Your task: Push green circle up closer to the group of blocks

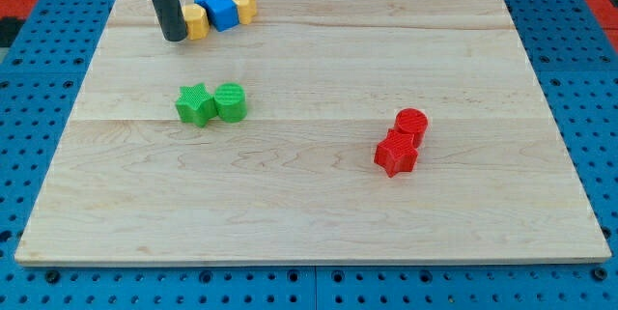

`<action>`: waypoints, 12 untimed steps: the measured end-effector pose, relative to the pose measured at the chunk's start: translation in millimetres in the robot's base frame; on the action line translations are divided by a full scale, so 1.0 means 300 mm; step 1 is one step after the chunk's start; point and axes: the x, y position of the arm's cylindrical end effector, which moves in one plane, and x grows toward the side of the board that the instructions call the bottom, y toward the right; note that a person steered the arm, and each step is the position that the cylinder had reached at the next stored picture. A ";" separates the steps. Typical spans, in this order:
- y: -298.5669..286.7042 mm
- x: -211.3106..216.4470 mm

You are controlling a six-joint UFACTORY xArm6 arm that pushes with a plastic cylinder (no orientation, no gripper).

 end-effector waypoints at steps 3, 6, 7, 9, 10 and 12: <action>-0.003 -0.016; 0.385 0.387; 0.461 0.514; 0.425 0.606; 0.317 0.538; 0.270 0.422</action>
